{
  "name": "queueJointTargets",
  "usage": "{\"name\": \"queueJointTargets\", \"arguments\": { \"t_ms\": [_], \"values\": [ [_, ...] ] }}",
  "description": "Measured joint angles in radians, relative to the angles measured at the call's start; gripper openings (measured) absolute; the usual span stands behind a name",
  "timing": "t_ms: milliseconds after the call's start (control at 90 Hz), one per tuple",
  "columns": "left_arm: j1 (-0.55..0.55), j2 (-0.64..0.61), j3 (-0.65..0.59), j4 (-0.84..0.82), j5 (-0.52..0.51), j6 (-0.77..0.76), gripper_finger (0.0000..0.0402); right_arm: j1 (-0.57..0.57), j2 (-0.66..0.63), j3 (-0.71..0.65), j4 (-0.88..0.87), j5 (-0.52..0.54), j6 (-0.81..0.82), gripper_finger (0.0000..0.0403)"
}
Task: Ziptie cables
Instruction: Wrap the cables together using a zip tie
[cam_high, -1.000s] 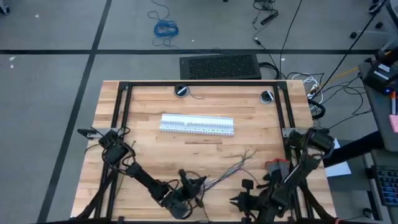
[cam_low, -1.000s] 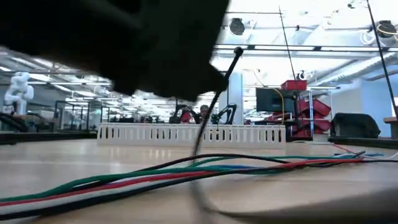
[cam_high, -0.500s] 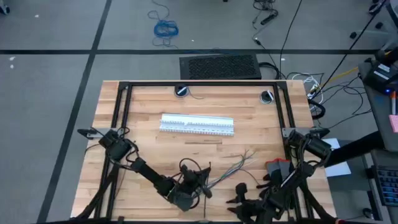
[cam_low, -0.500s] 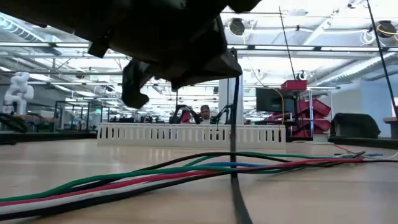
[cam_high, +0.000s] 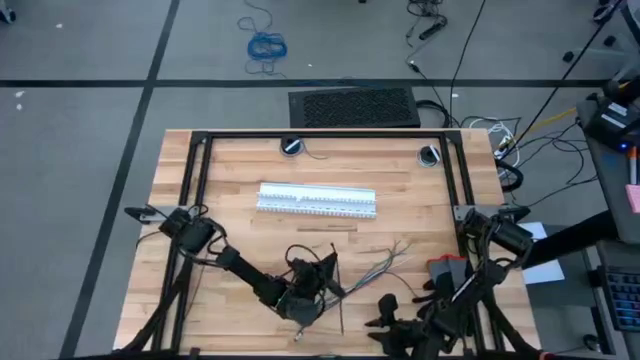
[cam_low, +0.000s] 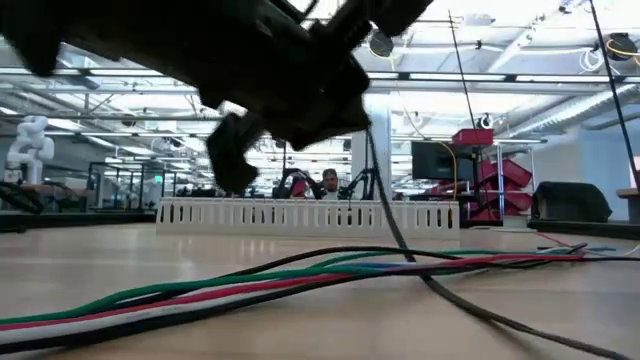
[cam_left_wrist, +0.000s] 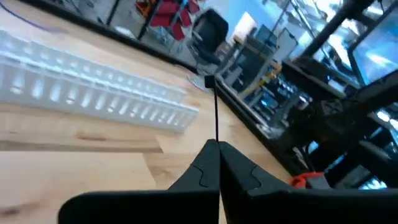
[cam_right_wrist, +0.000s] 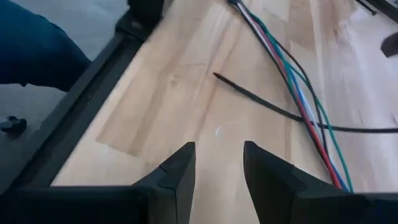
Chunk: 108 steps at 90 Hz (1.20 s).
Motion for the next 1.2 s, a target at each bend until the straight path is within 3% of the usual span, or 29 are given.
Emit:
{"name": "queueJointTargets", "arguments": {
  "t_ms": [78,178,344,533,667,856,956,1200],
  "values": [
    [-0.008,0.005,-0.001,-0.009,0.024,0.021,0.0000,0.012,0.000,0.000,0.009,-0.001,-0.005,0.0126],
    [-0.024,0.007,-0.001,-0.025,0.097,0.180,0.0000,0.018,0.000,0.000,0.012,-0.001,0.008,0.0126],
    [-0.069,0.007,-0.001,-0.088,0.140,0.194,0.0000,0.021,0.000,0.000,0.086,-0.003,0.038,0.0126],
    [-0.092,0.007,-0.001,-0.087,0.189,0.218,0.0000,0.013,0.000,0.000,0.199,-0.164,-0.027,0.0126],
    [-0.107,0.007,-0.001,-0.084,0.216,0.292,0.0000,0.002,0.000,0.000,0.220,-0.180,-0.102,0.0126],
    [-0.127,0.016,-0.001,-0.103,0.256,0.290,0.0000,-0.031,0.011,0.000,0.256,-0.256,0.014,0.0126],
    [-0.141,0.026,-0.001,-0.095,0.236,0.290,0.0000,-0.045,0.056,0.000,0.268,-0.247,0.004,0.0126],
    [-0.150,0.026,-0.001,-0.106,0.209,0.264,0.0000,-0.033,0.177,0.002,0.489,-0.068,-0.171,0.0126]
  ]
}}
